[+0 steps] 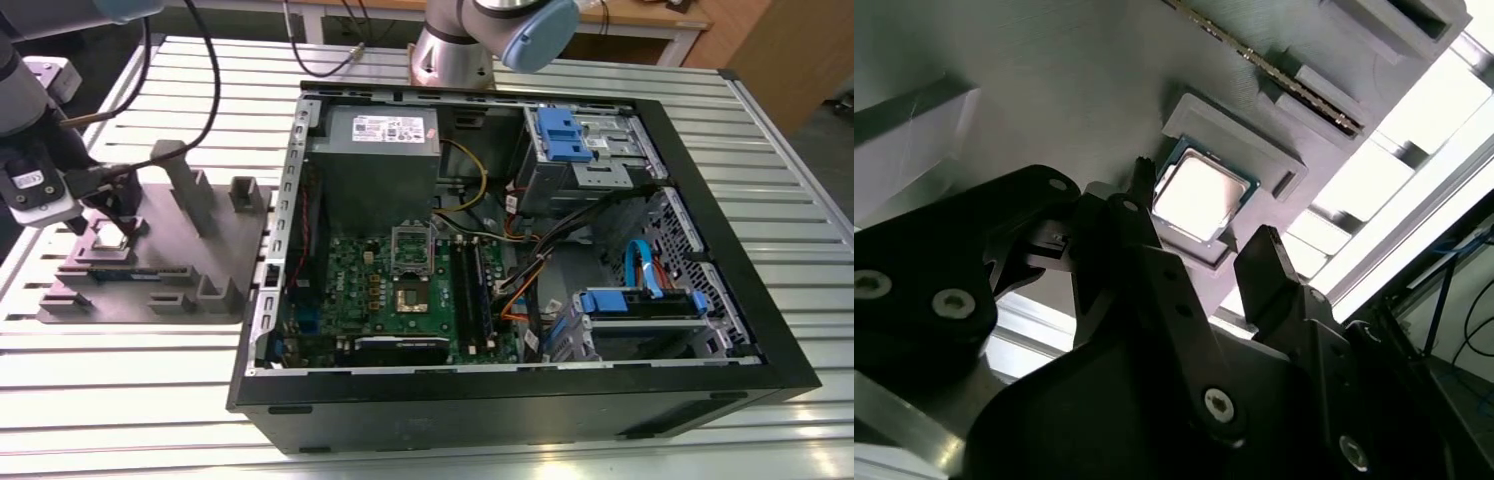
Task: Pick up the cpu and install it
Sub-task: 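Pick up the cpu and move it towards the insertion slot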
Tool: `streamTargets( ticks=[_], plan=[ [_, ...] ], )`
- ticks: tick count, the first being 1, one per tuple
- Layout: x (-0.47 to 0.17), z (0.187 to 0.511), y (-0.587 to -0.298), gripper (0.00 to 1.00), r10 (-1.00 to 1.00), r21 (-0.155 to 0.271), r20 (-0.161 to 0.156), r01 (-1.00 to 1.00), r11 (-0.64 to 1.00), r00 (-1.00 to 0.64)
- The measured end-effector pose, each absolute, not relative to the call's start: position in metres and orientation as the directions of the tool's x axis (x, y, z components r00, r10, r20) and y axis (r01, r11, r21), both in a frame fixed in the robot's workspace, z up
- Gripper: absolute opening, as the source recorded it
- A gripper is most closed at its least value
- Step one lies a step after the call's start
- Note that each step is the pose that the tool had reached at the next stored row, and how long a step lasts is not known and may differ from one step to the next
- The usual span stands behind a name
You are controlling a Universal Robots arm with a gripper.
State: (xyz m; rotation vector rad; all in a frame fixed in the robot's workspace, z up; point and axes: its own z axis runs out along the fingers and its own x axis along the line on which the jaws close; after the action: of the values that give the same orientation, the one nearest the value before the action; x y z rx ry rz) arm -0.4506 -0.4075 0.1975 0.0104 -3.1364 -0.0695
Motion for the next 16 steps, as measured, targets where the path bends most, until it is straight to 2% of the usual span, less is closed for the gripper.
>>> streamTargets(
  ticks=[16],
  plan=[
    [-0.451, 0.186, -0.408, 0.59, 0.006, 0.043, 0.004, 0.006, 0.999, -1.000]
  ],
)
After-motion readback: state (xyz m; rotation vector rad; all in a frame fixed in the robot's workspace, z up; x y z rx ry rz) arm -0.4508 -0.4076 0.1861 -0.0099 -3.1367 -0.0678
